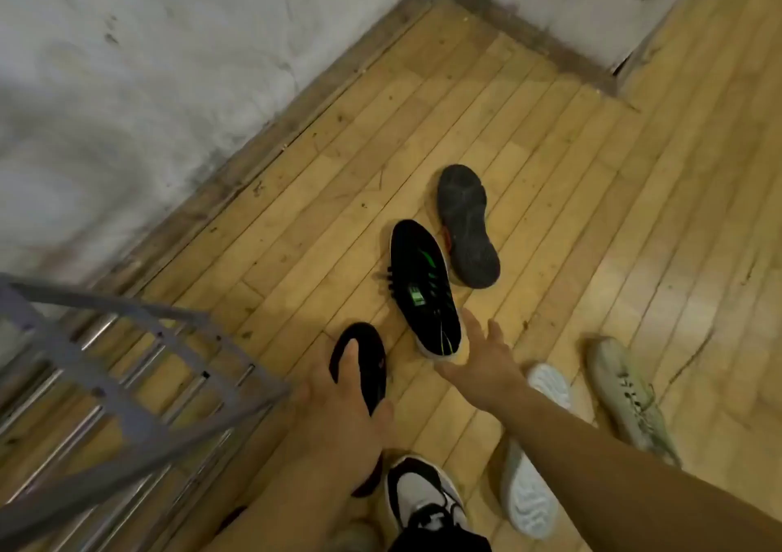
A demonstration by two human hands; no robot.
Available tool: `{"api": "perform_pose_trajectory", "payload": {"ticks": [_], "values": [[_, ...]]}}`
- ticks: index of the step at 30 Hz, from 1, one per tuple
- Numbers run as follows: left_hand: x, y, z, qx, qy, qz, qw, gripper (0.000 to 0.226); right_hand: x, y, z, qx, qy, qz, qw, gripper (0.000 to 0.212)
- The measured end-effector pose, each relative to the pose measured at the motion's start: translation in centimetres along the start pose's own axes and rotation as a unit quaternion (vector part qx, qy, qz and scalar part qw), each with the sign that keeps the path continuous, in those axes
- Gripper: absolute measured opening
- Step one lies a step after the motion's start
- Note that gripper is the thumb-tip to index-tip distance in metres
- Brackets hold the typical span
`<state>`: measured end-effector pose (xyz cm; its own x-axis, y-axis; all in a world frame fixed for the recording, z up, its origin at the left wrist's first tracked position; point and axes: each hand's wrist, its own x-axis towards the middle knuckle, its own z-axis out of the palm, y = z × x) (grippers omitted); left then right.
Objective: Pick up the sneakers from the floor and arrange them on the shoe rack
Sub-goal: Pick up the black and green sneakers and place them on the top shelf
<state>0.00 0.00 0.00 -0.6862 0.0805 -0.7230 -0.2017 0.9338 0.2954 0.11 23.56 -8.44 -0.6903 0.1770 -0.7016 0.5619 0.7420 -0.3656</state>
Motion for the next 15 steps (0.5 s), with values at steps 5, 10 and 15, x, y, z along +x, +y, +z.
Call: {"api": "perform_pose_trajectory", "payload": {"ticks": [5,10,15], "values": [[3.1,-0.5,0.5,0.012,0.043,0.052,0.998,0.086,6.2,-1.1,3.8,-0.065,0.045,-0.022,0.997,0.104],[-0.4,-1.2,-2.6,0.046,0.095,0.100,0.989,0.086,6.8,-1.8,5.0,-0.032,0.115,-0.042,0.992,0.095],[-10.4,2.1,-5.7,0.096,0.067,0.125,0.985,0.088,-3.5,2.2,1.2,0.242,0.096,-0.145,0.955,0.083]]}}
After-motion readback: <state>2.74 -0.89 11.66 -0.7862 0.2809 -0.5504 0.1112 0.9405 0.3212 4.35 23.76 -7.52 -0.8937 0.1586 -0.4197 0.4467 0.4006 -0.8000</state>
